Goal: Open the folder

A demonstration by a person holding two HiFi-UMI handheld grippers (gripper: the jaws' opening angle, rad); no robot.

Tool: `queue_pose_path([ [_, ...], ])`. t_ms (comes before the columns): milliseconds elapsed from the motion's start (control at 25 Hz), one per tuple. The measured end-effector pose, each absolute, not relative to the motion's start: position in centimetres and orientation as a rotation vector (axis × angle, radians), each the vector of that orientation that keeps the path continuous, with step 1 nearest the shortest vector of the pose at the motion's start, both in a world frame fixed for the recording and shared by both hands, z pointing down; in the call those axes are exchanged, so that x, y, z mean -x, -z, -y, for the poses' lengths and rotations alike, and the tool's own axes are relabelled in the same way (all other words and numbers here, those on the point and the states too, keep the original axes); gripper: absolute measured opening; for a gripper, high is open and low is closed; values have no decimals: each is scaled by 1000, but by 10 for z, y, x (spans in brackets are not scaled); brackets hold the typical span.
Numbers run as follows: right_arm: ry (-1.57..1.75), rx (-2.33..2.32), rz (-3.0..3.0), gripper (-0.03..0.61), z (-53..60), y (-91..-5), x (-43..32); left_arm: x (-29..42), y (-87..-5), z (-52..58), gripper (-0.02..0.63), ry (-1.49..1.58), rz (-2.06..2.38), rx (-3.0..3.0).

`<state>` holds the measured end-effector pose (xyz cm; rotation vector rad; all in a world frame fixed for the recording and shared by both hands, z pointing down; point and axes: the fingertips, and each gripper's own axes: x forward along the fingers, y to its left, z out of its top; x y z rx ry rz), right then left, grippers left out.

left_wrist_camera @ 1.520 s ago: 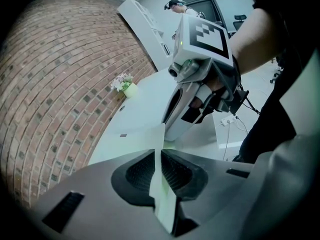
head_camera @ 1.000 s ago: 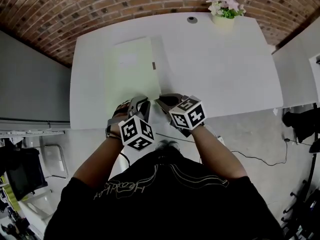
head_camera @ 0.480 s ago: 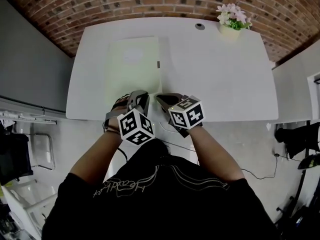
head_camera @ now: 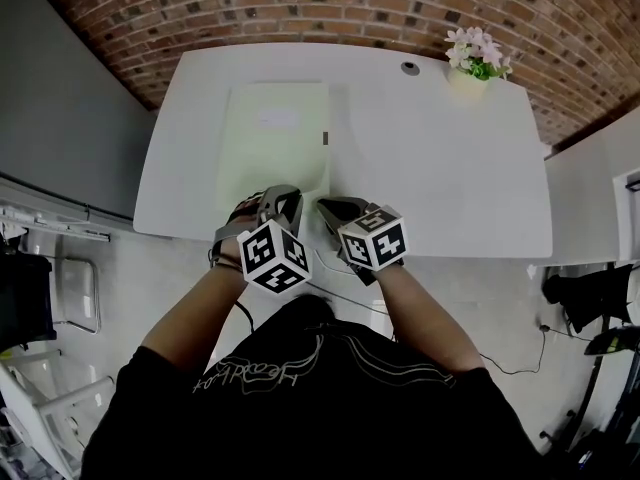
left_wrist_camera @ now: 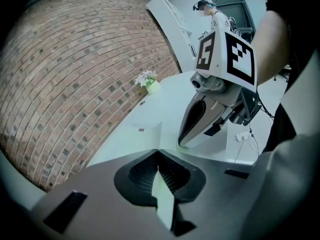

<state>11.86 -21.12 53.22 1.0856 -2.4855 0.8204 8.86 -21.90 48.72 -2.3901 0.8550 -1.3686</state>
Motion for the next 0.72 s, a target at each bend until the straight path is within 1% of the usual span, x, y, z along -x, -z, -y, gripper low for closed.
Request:
queue_pose_path([
  [360, -789, -1112, 2442, 0, 209, -534, -114, -84, -486, 218, 6, 1359, -856, 2417],
  [720, -873, -1167, 2402, 0, 209, -536, -117, -82, -475, 217, 8, 1305, -804, 2422],
])
